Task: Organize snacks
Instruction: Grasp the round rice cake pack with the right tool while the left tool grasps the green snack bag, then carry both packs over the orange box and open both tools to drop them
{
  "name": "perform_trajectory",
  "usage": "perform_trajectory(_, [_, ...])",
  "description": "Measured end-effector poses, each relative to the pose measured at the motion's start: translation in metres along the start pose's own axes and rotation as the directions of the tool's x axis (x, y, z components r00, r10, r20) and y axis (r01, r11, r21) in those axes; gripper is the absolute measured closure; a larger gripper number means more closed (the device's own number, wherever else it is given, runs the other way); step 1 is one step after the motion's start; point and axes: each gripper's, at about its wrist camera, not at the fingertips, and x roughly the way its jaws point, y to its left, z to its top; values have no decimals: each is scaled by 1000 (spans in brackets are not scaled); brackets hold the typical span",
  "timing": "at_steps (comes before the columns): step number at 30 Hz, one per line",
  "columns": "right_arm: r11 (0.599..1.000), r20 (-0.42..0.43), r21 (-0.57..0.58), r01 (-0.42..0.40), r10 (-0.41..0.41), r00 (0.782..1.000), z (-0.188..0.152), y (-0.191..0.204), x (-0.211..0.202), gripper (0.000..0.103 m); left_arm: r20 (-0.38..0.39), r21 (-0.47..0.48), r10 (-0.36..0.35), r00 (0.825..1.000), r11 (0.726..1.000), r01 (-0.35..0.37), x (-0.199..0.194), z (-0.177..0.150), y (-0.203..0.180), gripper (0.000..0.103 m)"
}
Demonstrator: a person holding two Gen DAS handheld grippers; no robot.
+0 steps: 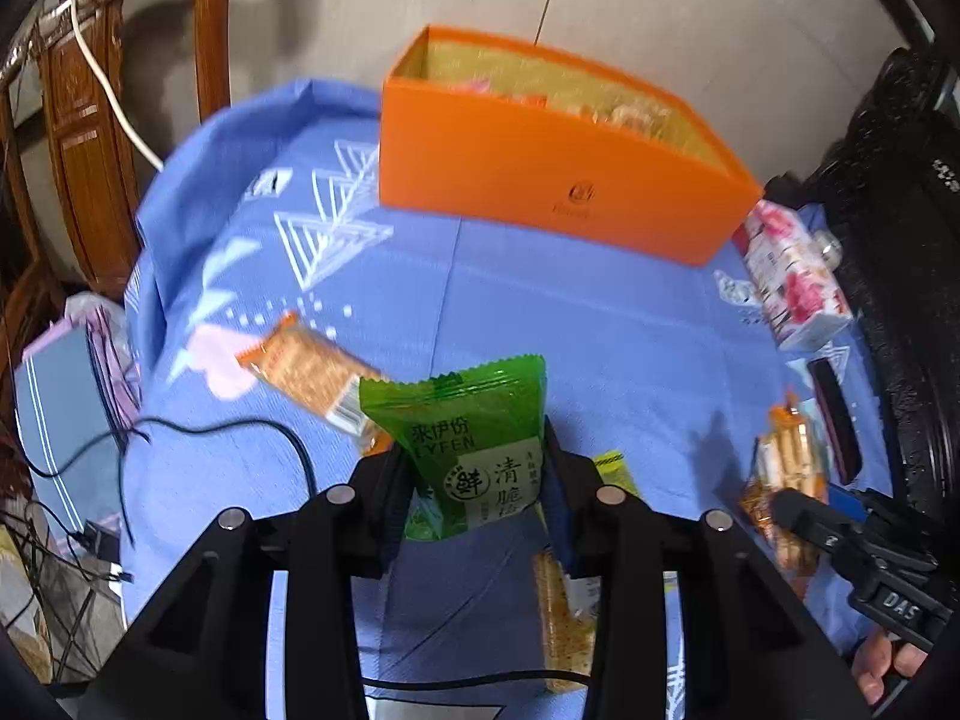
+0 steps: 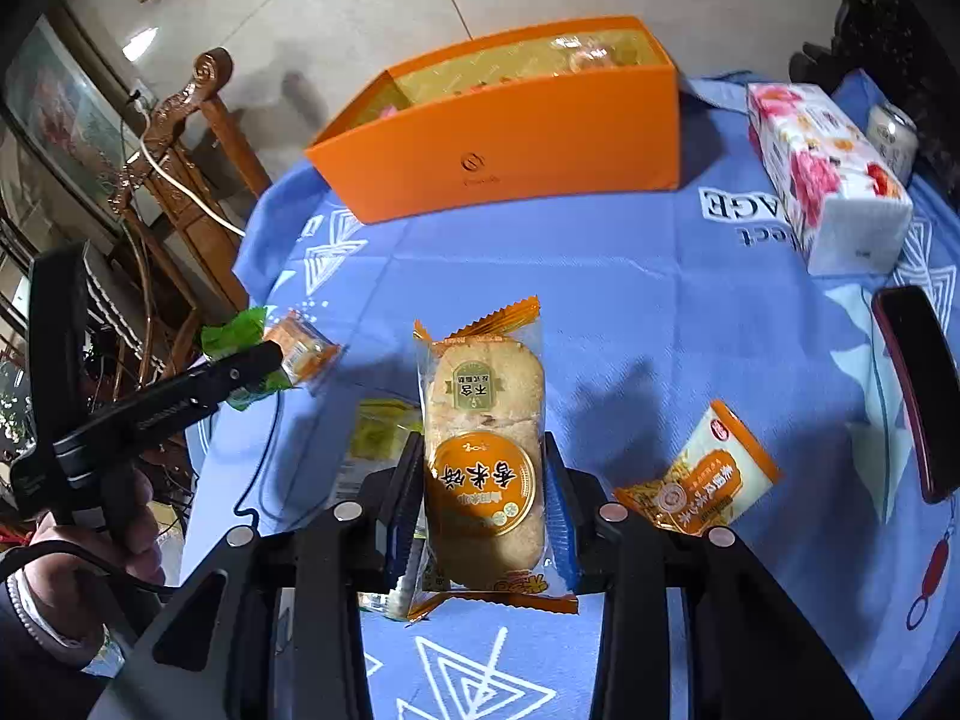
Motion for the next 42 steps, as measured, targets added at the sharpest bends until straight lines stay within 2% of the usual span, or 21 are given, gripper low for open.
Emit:
perform_trajectory(4, [1000,37,-8,-25,26,999,19,8,-10,66,56,-4,-24,998,1000,24,-20,21,-3,66])
perform_trajectory(7, [999,109,-19,-37,39,993,51,14,-22,66,109,-6,-45,993,999,46,-30,53,-6,66])
perform_trajectory(12, [997,251,-74,-11,29,967,136,23,-38,66,175,-9,-66,982,998,69,-34,126,-16,66])
perform_trajectory(18, [987,364,-149,54,4,932,227,30,-36,65,256,40,-85,963,996,77,-27,219,-44,66])
perform_trajectory(19, [983,381,-165,77,-8,924,241,33,-33,60,264,45,-84,961,996,74,-22,237,-49,58])
perform_trajectory(20, [979,393,-175,104,-27,919,254,35,-31,33,255,39,-69,965,997,61,-17,253,-54,45])
perform_trajectory(21, [977,406,-167,136,-57,912,263,36,-32,20,248,20,-39,968,999,36,-16,262,-55,16])
perform_trajectory(22, [976,431,-148,161,-83,899,269,36,-37,14,255,-14,2,967,1000,2,-19,268,-55,4])
perform_trajectory(23, [978,476,-137,159,-76,876,268,35,-50,14,286,-38,15,958,999,-4,-26,269,-54,4])
perform_trajectory(24, [980,496,-139,144,-57,866,264,33,-59,14,331,-43,-13,944,999,29,-36,264,-50,4])
perform_trajectory(25, [979,507,-145,144,-52,860,260,31,-64,14,348,-40,-34,937,998,51,-41,258,-48,4])
perform_trajectory(27, [980,501,-123,154,-73,862,243,20,-70,14,352,-51,-32,935,997,53,-47,239,-42,4])
perform_trajectory(31, [987,416,-31,157,-130,900,198,-11,-62,14,285,-68,-6,959,997,26,-40,191,-31,4])
perform_trajectory(35, [983,319,49,176,-182,930,147,-30,-51,14,235,-39,30,972,999,-21,-36,138,-24,4])
perform_trajectory(39, [974,225,119,192,-215,950,95,-44,-41,14,154,-23,27,988,999,-23,-28,87,-15,4])
perform_trajectory(42, [963,157,156,221,-245,957,60,-50,-32,14,98,-26,32,995,999,-29,-26,57,-10,4])
